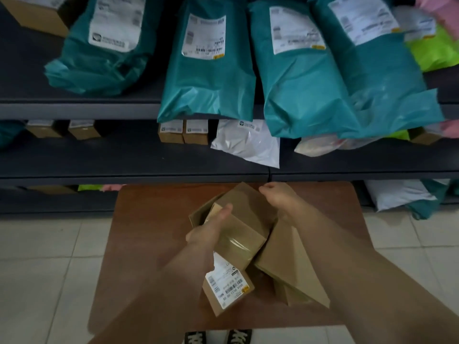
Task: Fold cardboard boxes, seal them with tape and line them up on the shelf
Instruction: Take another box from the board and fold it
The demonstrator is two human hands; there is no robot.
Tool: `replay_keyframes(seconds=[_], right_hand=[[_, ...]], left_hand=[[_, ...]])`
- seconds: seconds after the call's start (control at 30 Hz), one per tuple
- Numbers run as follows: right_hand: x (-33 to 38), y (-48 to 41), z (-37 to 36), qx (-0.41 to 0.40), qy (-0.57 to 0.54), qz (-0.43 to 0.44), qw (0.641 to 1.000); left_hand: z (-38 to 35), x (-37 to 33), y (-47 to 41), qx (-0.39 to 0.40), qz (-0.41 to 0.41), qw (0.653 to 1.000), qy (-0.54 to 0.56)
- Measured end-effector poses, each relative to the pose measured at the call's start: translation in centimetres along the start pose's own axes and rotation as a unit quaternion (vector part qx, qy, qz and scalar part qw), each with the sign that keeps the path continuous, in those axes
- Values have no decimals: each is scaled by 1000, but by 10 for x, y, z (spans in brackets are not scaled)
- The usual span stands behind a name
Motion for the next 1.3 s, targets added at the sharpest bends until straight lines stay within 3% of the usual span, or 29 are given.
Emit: replay_keyframes(seconds=[0.33,0.6,1.03,1.3], right_hand=[[-20,-45,-25,99,106,-33,989],[-13,-48,-23,84,94,-17,992],[57,64,27,69,81,-11,994],[114,171,54,118,80,-20,990]], left_hand=[[-16,4,-26,-18,-9,999,37],[-7,-1,-19,-33,-28,997,58],[62,-45,106,-12,-78,993,89],[119,-75,199,-34,-135,985,100]])
Point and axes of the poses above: each hand's wrist, its own y-axis away from the middle knuckle, its own z-axis out of the back of the hand, x = y × z, the point moved 5 cm from there along -y, towards the middle knuckle, and after that the axes turned 3 degrees about -z, right-handed, at the moved point
